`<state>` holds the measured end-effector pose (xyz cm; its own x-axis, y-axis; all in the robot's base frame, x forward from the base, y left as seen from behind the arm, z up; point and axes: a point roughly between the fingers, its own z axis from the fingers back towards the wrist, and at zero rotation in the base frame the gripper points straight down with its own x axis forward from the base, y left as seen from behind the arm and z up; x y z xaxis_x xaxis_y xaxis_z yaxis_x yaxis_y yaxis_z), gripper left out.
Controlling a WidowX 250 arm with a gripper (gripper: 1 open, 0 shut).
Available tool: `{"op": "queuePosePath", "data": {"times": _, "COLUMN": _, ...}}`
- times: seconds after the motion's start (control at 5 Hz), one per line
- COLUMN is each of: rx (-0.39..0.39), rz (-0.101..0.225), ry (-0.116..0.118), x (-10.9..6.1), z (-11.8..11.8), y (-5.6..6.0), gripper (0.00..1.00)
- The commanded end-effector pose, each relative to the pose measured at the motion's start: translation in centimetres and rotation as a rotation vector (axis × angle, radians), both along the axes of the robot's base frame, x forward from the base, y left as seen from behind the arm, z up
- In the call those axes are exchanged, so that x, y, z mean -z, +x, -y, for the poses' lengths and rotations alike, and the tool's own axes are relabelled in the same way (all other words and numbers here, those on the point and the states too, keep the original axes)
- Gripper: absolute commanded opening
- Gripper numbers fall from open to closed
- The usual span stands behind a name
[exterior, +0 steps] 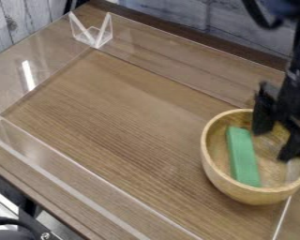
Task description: Put green object into wooden bowl
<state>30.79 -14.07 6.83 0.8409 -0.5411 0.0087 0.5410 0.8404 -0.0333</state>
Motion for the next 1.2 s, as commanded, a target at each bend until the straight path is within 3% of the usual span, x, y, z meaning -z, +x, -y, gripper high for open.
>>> {"op": "queuePosePath", "data": {"times": 0.0, "rx": -0.038, "rz": 0.128, "ry": -0.038, "x": -5.1, "z": -2.1, "y": 1.0, "gripper": 0.00}}
{"op": "queuePosePath", "data": {"times": 0.2, "rx": -0.103, "rz": 0.179, "ry": -0.054, "x": -6.9, "z": -3.7, "y": 1.4, "gripper": 1.00}}
{"op": "queuePosePath", "data": {"times": 0.4, "rx": -0.131, "rz": 0.194, "ry": -0.059, "x": -6.7, "z": -3.9, "y": 1.5, "gripper": 1.00}}
{"op": "queuePosePath", "data": {"times": 0.8, "rx": -0.214, "rz": 0.227, "ry": -0.046, "x": -8.4, "z": -4.8, "y": 1.1, "gripper": 1.00}}
{"op": "queuePosePath", "data": {"times": 1.0, "rx": -0.257, "rz": 0.238, "ry": -0.040, "x": -9.0, "z": -5.2, "y": 0.9, "gripper": 0.00}}
